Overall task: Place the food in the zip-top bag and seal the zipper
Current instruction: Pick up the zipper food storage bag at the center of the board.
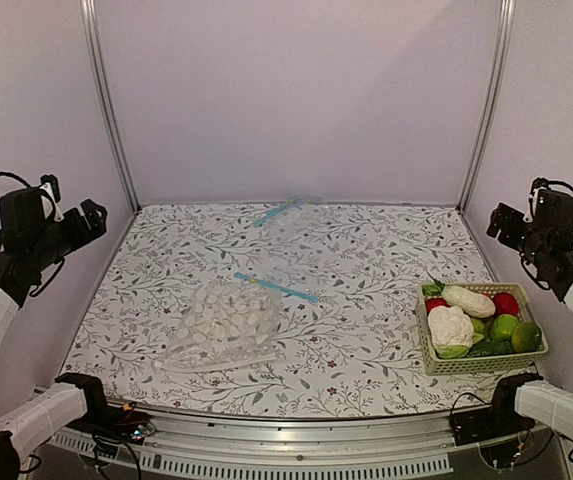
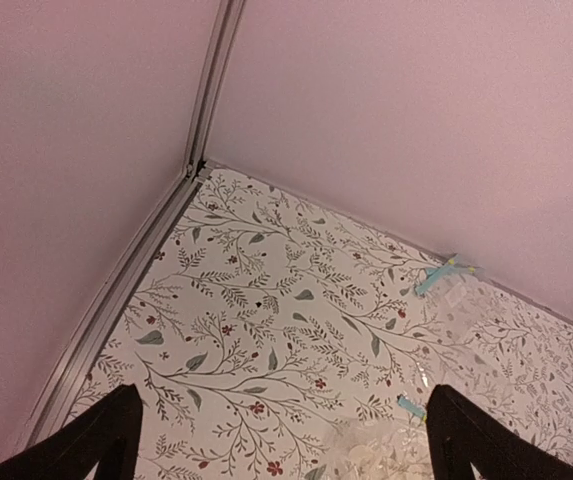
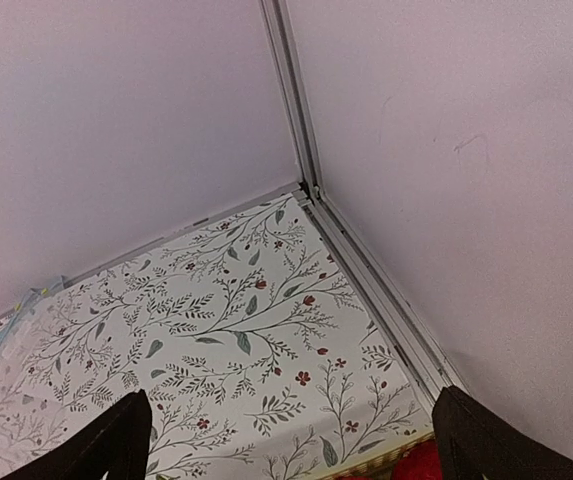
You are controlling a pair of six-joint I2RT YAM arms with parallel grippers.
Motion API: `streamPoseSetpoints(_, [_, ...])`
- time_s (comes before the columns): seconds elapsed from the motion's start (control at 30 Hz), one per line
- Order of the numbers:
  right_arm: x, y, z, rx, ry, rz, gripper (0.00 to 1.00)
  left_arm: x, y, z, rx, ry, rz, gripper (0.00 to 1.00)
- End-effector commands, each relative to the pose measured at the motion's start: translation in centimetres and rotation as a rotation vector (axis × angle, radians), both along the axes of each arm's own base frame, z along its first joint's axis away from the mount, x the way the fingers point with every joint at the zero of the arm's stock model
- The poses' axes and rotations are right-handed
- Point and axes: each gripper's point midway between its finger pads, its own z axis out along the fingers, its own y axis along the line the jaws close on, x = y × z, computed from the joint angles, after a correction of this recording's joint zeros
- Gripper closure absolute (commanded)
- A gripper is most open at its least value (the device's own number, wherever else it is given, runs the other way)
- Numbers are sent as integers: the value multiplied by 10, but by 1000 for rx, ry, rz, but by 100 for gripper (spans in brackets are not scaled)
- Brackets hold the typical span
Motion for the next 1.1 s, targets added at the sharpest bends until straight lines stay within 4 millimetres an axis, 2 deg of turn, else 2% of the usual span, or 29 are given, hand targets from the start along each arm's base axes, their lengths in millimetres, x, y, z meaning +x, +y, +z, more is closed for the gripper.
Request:
streamPoseSetpoints(0.0, [-3, 5, 12, -7, -4, 40, 1, 2, -7, -14, -1, 51, -40, 0])
streamPoseSetpoints(0.17, [0, 5, 9, -18, 19, 43, 1, 8, -13, -18, -14, 64, -72, 0])
streamPoseSetpoints(0.33, [5, 21, 10, -4, 38, 143, 1, 10, -43, -14, -14, 21, -238, 1])
streamPoseSetpoints(0.5, [7, 45, 10, 34, 65, 273, 1, 9, -76, -32, 13, 52, -363, 0])
streamPoseSetpoints(0.57, [8, 58, 7, 71, 91, 338, 1, 6, -101, -40, 13, 54, -449, 0])
streamPoseSetpoints(0.7, [10, 96, -3, 76, 167, 450, 1, -11, -168, -56, -3, 54, -700, 0])
streamPoseSetpoints(0.77, [12, 116, -7, 92, 184, 504, 1, -25, -202, -73, 13, 81, -814, 1])
streamPoseSetpoints(0.87, [12, 142, -7, 119, 190, 569, 1, -49, -243, -102, 100, 124, -949, 0])
streamPoseSetpoints(0.97, [15, 147, -7, 132, 181, 573, 1, -70, -270, -132, 206, 169, -1019, 0])
streamPoseSetpoints(1.07, [18, 148, -1, 144, 154, 571, 1, -87, -285, -166, 342, 232, -1050, 1])
